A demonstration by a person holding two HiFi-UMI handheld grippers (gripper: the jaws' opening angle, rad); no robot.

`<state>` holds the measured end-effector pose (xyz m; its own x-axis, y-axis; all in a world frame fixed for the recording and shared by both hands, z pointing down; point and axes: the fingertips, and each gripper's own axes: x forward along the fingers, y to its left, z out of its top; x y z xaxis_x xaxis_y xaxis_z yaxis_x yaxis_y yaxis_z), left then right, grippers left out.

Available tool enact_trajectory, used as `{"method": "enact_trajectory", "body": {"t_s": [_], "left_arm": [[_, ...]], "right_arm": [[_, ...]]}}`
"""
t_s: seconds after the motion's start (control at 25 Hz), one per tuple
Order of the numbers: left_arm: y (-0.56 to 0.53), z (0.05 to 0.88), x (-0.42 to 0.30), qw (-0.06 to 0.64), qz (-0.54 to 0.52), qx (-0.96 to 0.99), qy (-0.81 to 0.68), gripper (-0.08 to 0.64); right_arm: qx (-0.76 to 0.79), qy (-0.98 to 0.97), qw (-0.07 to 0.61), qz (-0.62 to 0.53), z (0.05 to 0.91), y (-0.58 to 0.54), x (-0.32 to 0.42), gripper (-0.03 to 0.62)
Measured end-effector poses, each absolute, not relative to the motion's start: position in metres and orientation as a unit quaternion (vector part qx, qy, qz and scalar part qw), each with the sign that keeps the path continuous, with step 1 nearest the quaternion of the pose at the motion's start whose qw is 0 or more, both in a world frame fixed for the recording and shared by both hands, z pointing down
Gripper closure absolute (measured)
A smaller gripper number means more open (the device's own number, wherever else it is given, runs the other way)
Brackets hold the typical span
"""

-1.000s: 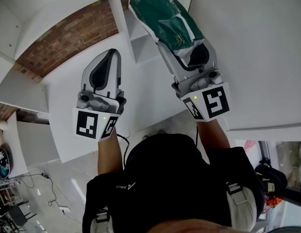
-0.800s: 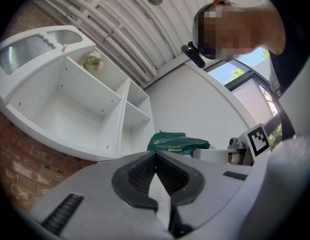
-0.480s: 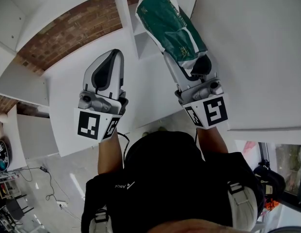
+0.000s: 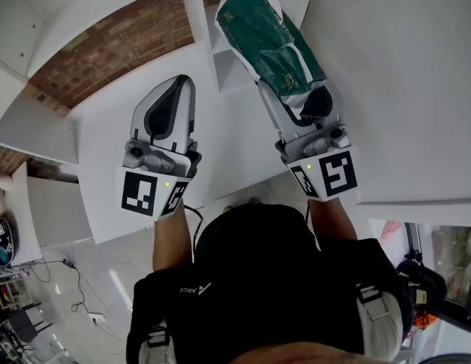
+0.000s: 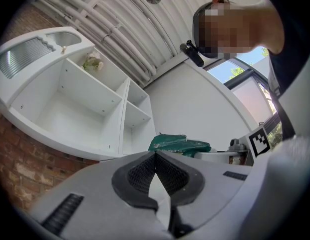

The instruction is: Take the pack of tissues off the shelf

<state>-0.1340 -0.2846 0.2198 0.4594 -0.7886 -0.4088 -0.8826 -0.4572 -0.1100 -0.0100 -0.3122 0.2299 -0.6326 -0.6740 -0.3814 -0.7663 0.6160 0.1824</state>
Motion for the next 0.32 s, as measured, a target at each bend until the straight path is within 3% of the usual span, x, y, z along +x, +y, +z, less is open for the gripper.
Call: {"method": "enact_trajectory", "body": {"t_s": [0.32], "left_arm": [[-0.291, 0.224, -0.1362, 0.15, 0.153, -0.843, 0.493, 0.561]], "right_arm": [[-0.414, 0.885, 0.133, 0.164, 0.2343, -0.3179, -0.0092, 0.327]]}}
